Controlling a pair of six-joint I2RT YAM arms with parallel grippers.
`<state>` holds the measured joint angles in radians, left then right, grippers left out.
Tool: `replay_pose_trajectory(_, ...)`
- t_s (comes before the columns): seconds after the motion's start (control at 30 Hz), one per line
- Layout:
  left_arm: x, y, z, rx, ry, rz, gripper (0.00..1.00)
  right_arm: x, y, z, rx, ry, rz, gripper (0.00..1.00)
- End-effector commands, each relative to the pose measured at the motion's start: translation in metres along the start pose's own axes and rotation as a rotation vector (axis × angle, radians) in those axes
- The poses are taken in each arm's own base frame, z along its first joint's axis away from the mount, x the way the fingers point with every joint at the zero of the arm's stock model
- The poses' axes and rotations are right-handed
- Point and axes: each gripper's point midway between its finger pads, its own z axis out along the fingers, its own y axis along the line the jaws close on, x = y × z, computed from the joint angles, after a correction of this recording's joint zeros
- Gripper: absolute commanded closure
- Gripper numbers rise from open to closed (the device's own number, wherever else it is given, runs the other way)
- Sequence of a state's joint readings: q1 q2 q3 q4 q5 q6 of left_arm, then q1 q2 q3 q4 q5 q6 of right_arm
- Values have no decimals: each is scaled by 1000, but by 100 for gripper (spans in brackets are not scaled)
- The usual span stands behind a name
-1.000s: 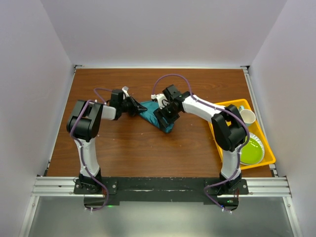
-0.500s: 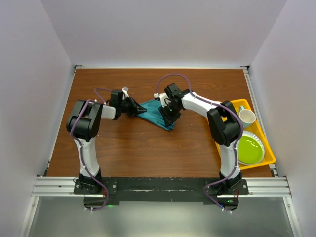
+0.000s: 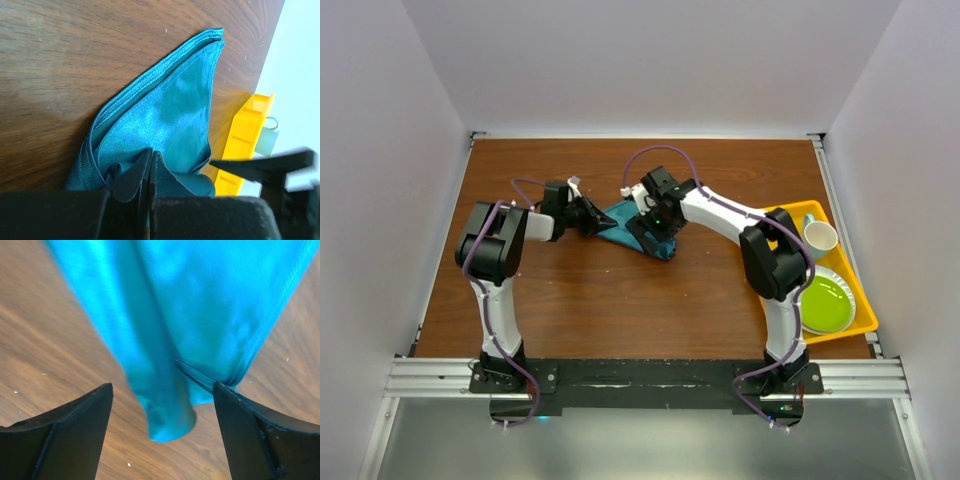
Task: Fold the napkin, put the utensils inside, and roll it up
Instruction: Roll the napkin with the utensil
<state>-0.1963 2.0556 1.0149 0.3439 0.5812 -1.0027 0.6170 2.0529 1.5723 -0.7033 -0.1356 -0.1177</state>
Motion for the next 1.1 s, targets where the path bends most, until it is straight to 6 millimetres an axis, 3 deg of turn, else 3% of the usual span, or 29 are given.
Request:
replay_pose_trajectory(0.0, 21, 43, 1, -135, 79, -101, 100, -48, 24, -29, 104, -171, -199, 12)
replay_pose_trajectory(0.23, 28, 55, -1, -198, 131, -142, 100, -60, 33, 8, 164, -157, -350, 14)
replay_pose_trajectory(0.5, 29, 58, -4, -209, 155, -142, 100, -65, 31, 30, 165, -160, -378, 21)
replay_pose_trajectory(0.6, 29, 58, -5, -206, 161, -143, 100, -58, 32, 42, 146, -138, -370, 27)
replay_pose_trajectory(0.77, 23, 53, -8, -200, 178, -76, 100, -42, 28, 59, 98, -86, -286, 54)
replay_pose_trajectory(0.87, 9, 40, -14, -194, 161, 15, 92, -33, 30, 67, 37, -60, -229, 65)
replay_pose_trajectory(0.9, 4, 34, -16, -189, 149, 41, 84, -31, 32, 68, 16, -55, -214, 67)
replay_pose_trajectory(1.07, -33, -8, -47, -174, 21, 185, 64, -24, 49, 66, -94, -32, -118, 77)
